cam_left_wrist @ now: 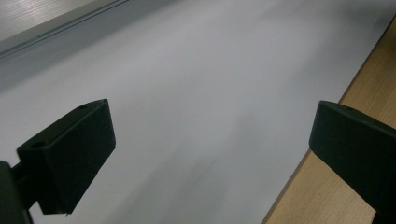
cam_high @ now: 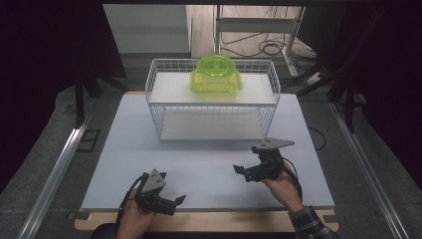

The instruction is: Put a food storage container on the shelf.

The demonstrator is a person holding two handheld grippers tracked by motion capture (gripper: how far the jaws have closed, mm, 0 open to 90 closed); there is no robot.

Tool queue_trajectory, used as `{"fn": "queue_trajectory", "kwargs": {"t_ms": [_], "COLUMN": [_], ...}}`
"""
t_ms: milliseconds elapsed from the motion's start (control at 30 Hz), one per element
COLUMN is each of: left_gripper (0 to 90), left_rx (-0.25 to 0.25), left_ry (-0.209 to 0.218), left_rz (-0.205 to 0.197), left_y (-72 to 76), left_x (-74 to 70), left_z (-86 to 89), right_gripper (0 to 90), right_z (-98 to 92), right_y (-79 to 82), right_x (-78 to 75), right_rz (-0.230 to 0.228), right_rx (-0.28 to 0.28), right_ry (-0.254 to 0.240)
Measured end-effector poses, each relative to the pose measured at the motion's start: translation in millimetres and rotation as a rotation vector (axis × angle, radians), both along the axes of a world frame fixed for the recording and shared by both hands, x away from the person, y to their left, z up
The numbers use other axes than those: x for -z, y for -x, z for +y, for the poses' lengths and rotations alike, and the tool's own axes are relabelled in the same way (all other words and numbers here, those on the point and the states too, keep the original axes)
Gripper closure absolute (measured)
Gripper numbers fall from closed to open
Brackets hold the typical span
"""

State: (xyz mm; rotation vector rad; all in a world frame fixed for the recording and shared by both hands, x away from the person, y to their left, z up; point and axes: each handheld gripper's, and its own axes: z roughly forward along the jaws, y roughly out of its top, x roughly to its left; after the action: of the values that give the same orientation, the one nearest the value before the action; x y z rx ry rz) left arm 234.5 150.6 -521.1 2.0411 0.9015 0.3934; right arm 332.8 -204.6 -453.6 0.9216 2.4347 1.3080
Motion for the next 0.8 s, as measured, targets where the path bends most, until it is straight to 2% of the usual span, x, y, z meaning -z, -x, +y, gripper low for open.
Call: {"fn": "queue_trajectory", "kwargs": {"t_ms": [367, 800], "left_gripper": [0.4, 0.4], "left_rx": [-0.003, -0.003], "left_ry": [-0.008, -0.018], "left_rz": [0.001, 0.004], "left_y": [-0.2, -0.7], "left_x": [0.7, 1.5], "left_z": [-0.9, -1.4], "right_gripper": [0.0, 0.0], "right_z": [-12.7, -28.8], "right_y": [12.8, 23.2], "right_x": [6.6, 22.7], "right_rz": [-0.008, 0.002], "right_rx": [0.014, 0.030], "right_ry": [0.023, 0.068]}}
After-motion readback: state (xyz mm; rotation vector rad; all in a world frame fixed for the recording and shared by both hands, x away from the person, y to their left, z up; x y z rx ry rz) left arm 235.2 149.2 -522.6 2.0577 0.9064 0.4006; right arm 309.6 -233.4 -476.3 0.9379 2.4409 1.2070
